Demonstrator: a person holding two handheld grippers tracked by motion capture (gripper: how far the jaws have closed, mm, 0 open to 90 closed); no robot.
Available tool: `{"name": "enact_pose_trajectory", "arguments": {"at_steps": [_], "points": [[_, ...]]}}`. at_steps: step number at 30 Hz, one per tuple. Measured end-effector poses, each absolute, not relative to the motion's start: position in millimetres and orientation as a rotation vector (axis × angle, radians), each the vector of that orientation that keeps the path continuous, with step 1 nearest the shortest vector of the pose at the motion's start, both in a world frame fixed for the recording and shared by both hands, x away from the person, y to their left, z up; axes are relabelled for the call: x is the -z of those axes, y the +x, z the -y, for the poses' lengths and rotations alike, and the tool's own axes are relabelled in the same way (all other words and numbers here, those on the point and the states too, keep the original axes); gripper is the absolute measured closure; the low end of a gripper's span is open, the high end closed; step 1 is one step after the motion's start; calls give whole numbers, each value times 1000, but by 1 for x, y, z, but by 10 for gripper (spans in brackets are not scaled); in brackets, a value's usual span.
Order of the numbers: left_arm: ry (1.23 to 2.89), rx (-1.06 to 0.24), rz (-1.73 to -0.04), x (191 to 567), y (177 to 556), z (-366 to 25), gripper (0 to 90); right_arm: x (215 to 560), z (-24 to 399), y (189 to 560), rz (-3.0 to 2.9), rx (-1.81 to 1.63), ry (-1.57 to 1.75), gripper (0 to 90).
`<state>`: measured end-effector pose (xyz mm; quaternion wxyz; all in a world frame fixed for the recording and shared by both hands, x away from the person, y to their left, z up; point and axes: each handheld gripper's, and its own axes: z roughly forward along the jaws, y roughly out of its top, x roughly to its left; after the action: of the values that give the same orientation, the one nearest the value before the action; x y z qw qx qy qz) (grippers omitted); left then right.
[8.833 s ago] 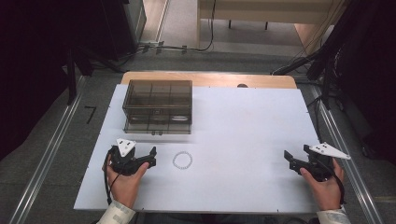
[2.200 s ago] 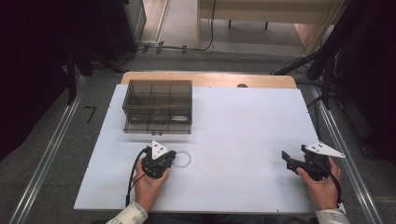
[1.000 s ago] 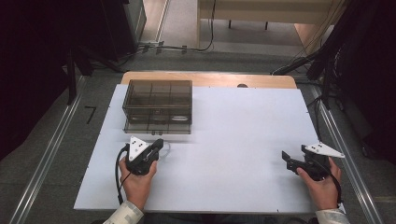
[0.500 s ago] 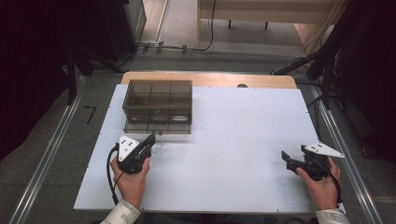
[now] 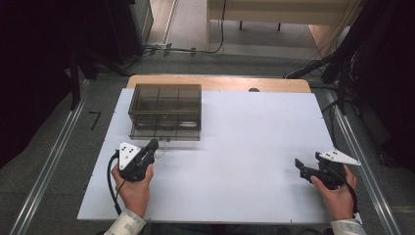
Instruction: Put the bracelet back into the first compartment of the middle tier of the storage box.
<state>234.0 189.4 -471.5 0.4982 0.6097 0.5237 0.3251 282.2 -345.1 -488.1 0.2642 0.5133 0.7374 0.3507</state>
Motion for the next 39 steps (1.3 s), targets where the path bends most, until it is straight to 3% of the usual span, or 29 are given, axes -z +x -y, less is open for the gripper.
{"name": "enact_pose_trajectory", "arguments": {"at_steps": [39], "points": [[1340,-881,-1269,466,240,-213,879,490,344,283,-2006,-932,1385,175]]}}
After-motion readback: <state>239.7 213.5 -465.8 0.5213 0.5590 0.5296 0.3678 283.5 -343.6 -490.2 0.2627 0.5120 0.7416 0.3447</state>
